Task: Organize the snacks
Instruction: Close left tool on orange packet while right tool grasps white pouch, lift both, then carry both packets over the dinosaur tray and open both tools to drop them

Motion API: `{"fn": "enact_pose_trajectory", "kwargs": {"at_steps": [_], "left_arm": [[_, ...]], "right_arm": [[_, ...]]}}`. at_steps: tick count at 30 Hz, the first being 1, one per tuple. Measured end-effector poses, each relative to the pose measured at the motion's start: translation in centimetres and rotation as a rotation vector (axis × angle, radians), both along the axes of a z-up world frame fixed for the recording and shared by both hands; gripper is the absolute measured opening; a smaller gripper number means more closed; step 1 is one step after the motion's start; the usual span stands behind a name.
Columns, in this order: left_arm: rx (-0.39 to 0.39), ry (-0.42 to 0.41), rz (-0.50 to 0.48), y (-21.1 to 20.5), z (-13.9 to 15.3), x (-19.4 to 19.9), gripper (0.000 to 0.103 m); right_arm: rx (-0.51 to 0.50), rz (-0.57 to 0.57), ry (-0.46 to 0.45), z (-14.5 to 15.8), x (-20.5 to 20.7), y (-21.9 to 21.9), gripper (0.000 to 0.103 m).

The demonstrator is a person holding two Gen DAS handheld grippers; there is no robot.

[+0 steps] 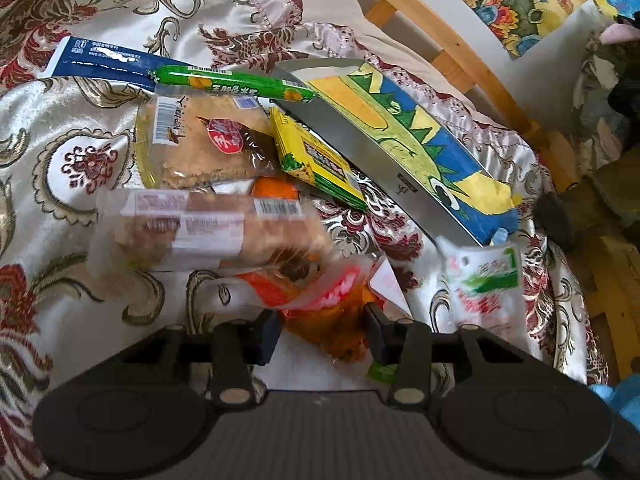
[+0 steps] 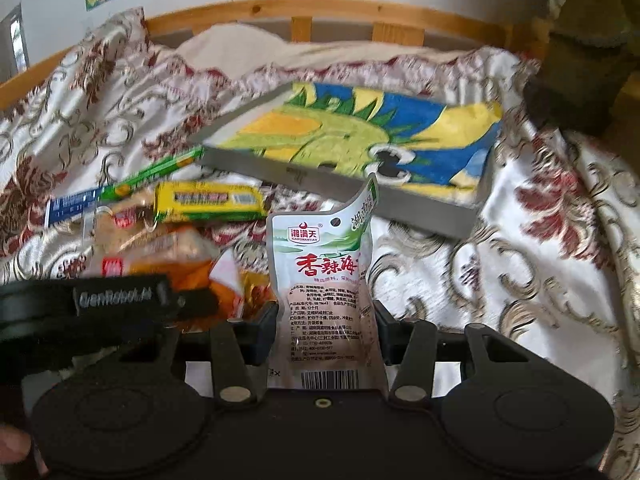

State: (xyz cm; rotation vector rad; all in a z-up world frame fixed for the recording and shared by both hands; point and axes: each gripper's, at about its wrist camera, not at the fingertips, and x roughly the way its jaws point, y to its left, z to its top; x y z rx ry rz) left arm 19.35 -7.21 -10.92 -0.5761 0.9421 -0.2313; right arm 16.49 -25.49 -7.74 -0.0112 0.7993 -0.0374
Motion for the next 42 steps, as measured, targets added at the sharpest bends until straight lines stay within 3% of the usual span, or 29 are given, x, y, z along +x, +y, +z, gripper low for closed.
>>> {"fn": "enact_pose_trajectory", "kwargs": {"at_steps": [6, 7, 13, 27, 36, 42], "left_arm": [[0.006, -0.051, -0.032, -0.5, 1.4, -2.0, 0.043], [0.007, -0.064, -0.044, -0.7, 1.6, -2.2, 0.031], [0.065, -0.108, -0.096, -1.9, 1.9, -2.2, 0.032], [0.063, -0.221, -0.081, -1.7, 3.7, -2.1, 0.031], [0.041, -0.352, -0.010, -2.7, 7.9, 2.3, 0.031], [0.014, -0.348, -0.003, -5.2, 8.5, 7.5, 0.031]], "right_arm": [[0.019, -0.035, -0.086, 1.9, -0.9, -1.4, 0.050], [0.018, -0.039, -0.100, 2.2, -1.0, -1.6, 0.050], [0.020, -0.061, -0.144, 2.9, -1.1, -2.3, 0.050], [0.078, -0.109, -0.193, 4.0, -0.6, -4.5, 0.051], [0.086, -0.072, -0.262, 3.7, 3.0, -6.4, 0.051], [0.073, -0.057, -0.291, 3.0, 6.2, -7.4, 0.051]]}}
